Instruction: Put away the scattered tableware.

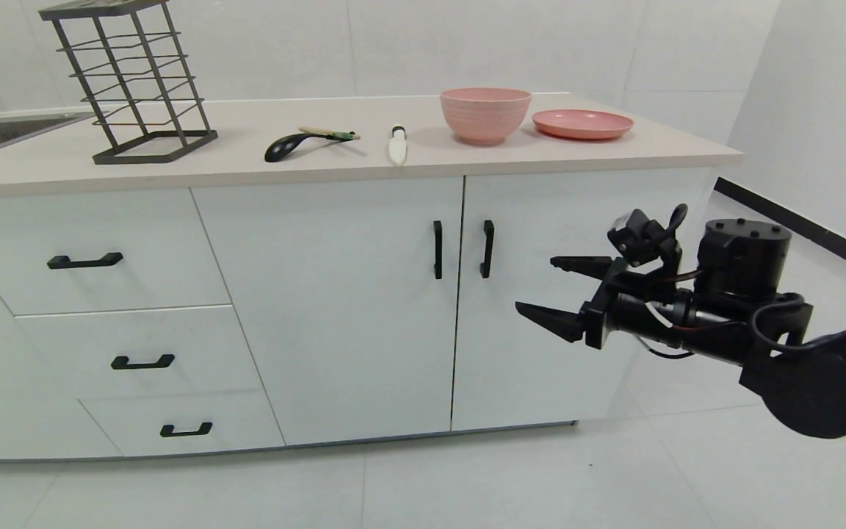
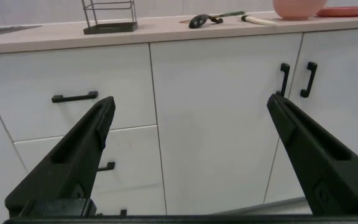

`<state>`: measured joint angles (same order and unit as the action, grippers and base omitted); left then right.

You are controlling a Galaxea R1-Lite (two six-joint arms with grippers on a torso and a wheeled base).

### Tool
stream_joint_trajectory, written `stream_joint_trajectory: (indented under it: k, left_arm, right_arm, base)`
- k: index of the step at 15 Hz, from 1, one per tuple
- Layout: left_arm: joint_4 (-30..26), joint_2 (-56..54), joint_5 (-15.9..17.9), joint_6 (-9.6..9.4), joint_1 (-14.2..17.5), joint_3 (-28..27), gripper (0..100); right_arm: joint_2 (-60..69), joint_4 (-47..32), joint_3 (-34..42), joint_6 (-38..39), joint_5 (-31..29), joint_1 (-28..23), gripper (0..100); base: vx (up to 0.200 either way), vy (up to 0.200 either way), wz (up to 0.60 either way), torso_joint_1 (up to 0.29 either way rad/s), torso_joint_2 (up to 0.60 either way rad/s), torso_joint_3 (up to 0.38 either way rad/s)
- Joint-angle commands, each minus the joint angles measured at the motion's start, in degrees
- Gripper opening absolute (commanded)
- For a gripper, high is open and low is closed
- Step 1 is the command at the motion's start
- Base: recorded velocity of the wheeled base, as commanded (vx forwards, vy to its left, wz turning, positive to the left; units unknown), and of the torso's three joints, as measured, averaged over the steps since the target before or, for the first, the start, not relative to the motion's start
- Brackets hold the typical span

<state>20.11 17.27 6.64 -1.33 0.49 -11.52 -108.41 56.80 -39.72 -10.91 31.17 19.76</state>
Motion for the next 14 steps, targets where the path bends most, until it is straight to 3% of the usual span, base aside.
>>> stream_joint_trajectory:
  k: [1,2,4,7,11,12,14]
  left_arm:
    - [9.42,17.79,1.35,-0.08,0.04,-5.44,100]
    - [11.0,20.61,2.15,-0.25,0.04,-6.32,100]
    - [12.84,25.7,6.28,-2.36,-0.31,-7.46,100]
    - [13.11,31.15,14.8,-2.01,-4.62,-8.69,100]
    - [15.92,43.11,23.94,-1.13,-9.63,-13.79,100]
    - [17.15,45.04,25.52,-1.66,-10.33,-13.7,100]
    - [20.14,52.95,32.2,-3.94,-10.24,-13.53,100]
  right_arm:
    - [7.16,0.07,3.77,0.01,0.03,-0.25,100]
    - [7.95,0.16,4.47,0.01,0.03,-0.25,100]
    - [8.66,0.42,6.49,-0.08,0.03,-0.25,100]
    - [8.48,0.86,7.2,0.36,0.73,-0.51,100]
    - [8.04,1.65,7.2,0.1,6.09,-0.86,100]
    - [7.95,1.65,7.2,0.1,6.09,-0.86,100]
    - [7.16,2.79,7.2,0.01,6.09,-0.86,100]
  base:
    - [0.0,0.0,0.0,0.0,0.0,0.0]
    - [0.0,0.0,0.0,0.0,0.0,0.0]
    - [0.0,0.0,0.0,0.0,0.0,0.0]
    - [0.0,0.0,0.0,0.0,0.0,0.0]
    - [0.0,0.0,0.0,0.0,0.0,0.0]
    - [0.0,0.0,0.0,0.0,0.0,0.0]
    - [0.0,0.0,0.0,0.0,0.0,0.0]
